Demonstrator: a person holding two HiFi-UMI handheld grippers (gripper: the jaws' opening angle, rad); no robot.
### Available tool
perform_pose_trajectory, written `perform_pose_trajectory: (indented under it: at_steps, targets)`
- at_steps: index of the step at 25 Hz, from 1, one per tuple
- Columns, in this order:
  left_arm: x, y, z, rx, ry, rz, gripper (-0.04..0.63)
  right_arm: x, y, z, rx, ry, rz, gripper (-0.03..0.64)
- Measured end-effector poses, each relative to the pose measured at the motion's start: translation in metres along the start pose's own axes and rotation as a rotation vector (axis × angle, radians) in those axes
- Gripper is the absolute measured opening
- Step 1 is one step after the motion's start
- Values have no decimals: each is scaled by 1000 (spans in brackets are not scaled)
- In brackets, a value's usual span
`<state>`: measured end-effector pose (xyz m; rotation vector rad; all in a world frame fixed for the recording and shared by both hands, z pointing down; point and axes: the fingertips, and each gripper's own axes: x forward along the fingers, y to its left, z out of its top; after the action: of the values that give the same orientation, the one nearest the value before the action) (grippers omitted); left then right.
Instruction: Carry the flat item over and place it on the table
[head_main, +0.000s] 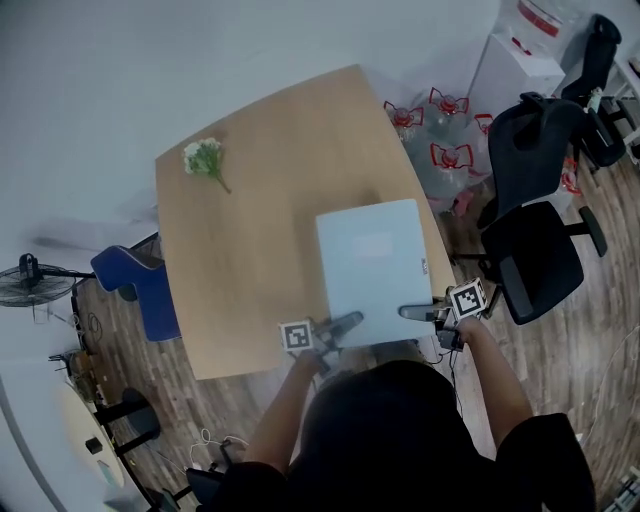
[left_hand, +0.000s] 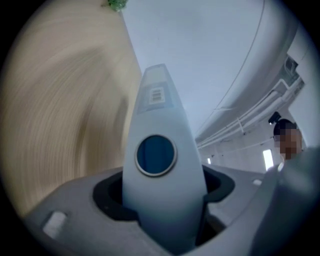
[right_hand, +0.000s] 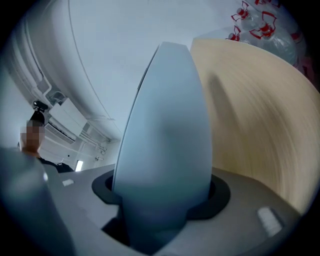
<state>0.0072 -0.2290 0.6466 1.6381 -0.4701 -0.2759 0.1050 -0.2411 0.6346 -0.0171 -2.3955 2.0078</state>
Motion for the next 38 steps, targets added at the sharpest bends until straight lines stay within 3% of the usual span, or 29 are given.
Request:
perform_pose_trajectory:
  at_steps: [5, 9, 12, 16, 20, 24, 26, 30, 35, 38]
  targets:
    - [27, 36, 33, -16, -29, 50, 350, -9, -38, 43, 56, 19, -11, 308]
    - [45, 51, 52, -25, -44, 33, 357, -12, -63, 64, 110, 22, -17, 308]
    - [52, 68, 63, -51, -53, 87, 359, -14, -76, 78, 135, 35, -25, 307]
    - [64, 82, 81, -56, -65, 75, 365, -12, -101, 97, 145, 71, -44, 310]
    - [74, 98, 90, -84, -82, 127, 379, -18, -122, 109, 226, 80, -69, 311]
    - [86, 105, 104, -64, -97, 158, 383, -21, -135, 127, 190, 106, -99, 331]
    - [92, 111, 106, -45, -97, 197, 391, -22, -142, 133, 171, 117, -130, 354]
    - [99, 127, 102, -15, -73, 320, 425, -37, -170, 133, 177, 159, -327, 388]
    - [98, 138, 102, 58, -38, 445, 465, -37, -177, 133, 150, 170, -379, 411]
    - [98, 140, 101, 77, -25, 479, 468, -38, -178, 134, 136, 155, -414, 411]
